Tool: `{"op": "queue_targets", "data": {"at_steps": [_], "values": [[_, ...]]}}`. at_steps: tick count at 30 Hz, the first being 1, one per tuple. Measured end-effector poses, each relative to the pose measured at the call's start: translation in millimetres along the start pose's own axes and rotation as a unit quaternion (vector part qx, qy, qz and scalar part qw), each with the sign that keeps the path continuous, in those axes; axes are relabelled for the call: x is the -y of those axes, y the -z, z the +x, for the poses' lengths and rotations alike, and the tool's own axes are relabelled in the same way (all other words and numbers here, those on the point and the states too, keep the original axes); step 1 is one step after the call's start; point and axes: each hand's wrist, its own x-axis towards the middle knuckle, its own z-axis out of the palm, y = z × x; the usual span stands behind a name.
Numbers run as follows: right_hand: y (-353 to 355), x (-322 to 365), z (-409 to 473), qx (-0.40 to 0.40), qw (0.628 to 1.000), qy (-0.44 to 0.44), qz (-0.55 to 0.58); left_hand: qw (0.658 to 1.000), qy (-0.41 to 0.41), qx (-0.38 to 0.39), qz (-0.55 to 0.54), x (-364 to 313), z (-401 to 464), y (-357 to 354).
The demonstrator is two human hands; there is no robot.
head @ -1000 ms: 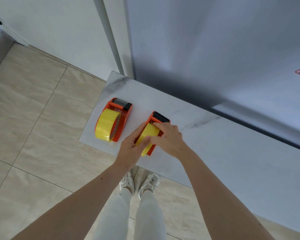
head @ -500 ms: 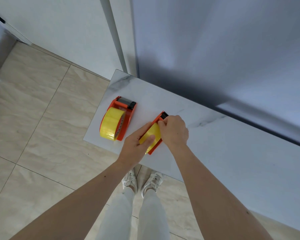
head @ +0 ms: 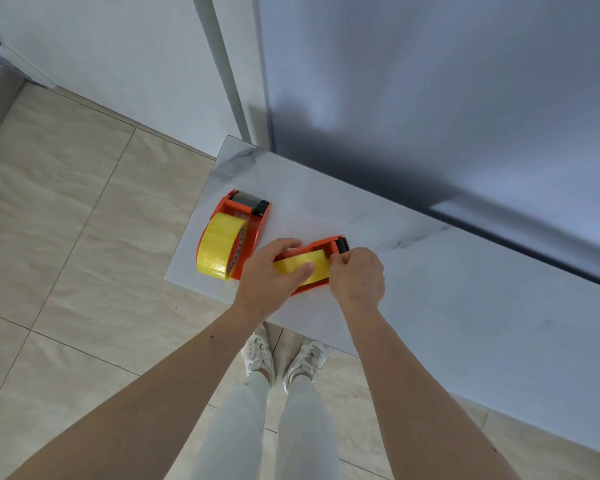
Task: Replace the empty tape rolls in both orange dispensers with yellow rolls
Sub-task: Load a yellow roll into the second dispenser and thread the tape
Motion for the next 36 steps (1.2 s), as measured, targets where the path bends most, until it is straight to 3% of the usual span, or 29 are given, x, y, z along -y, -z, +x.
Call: {"op": "queue_targets", "data": {"at_steps": [8, 14, 20, 24, 26, 31, 36], "values": [[-9.0, -7.0, -18.1, -0.028, 0.988, -0.113, 0.097, 1.0, -0.008, 0.016, -0.007, -5.7, 6.2, 2.4], [-16.3, -7.1, -25.9, -0.049, 0.976, -0.138, 0.162, 0.998, -0.043, 0.044, 0.033, -5.6, 7.4, 2.9], [-9.4, -11.7, -37.8, -0.022, 0.931, -0.209, 0.297, 0.986, -0.066, 0.108, 0.105, -4.7, 12.1, 1.1], [-7.5, -15.0, -37.2, -0.008, 0.921, -0.214, 0.326, 0.976, -0.068, 0.171, 0.117, -5.7, 14.6, 9.6], [-7.4, -18.1, -35.3, -0.009, 0.925, -0.207, 0.317, 0.967, -0.087, 0.183, 0.156, -4.9, 14.4, 10.1], [-11.8, -28.9, -31.8, -0.029, 0.962, -0.156, 0.222, 0.95, -0.185, 0.117, 0.224, -0.7, 13.6, 4.9], [-21.3, -44.3, -26.3, -0.034, 0.99, -0.072, 0.118, 0.948, -0.169, 0.106, 0.247, 0.0, 13.4, 8.0]]}}
